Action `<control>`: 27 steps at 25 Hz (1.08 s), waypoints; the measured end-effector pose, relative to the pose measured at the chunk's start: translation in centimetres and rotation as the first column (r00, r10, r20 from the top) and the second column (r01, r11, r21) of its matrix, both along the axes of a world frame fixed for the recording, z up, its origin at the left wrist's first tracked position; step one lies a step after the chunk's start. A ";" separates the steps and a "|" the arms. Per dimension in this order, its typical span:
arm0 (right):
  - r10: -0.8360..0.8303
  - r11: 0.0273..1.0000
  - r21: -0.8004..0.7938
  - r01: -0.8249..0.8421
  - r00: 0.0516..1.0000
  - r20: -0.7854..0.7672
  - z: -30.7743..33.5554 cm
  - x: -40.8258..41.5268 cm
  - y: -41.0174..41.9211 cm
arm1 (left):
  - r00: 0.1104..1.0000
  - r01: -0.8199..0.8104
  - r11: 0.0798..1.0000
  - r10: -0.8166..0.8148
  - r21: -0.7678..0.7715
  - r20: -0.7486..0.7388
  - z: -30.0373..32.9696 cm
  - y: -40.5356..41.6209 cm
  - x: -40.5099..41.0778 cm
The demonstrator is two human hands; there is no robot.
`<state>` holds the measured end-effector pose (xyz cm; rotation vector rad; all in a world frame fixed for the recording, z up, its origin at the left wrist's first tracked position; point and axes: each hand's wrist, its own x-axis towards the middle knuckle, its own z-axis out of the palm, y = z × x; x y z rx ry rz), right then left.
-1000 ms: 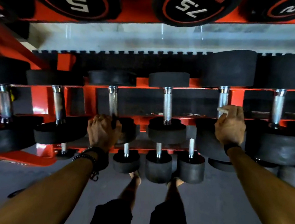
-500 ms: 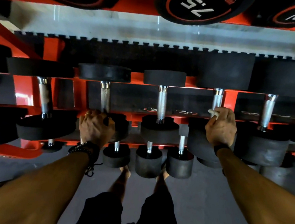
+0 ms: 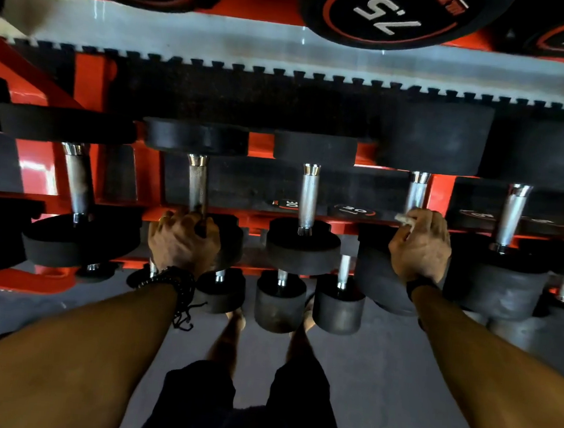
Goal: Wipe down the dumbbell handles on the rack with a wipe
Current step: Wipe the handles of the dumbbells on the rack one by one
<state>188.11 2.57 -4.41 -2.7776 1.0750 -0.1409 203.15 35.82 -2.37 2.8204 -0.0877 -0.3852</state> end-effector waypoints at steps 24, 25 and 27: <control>-0.017 0.833 0.553 0.006 1.000 0.016 -1.7 6.6 9.6 | 0.986 0.016 0.999 -0.010 -0.039 0.169 -1.2 0.4 -0.5; -0.061 0.818 0.568 0.093 0.995 -0.074 -2.6 7.3 9.5 | 0.986 0.019 0.999 -0.012 -0.044 0.167 -1.2 0.5 -0.4; -0.025 0.805 0.585 0.100 0.991 -0.134 -3.8 8.4 9.1 | 0.986 0.020 0.999 -0.013 -0.039 0.168 -1.2 0.5 -0.2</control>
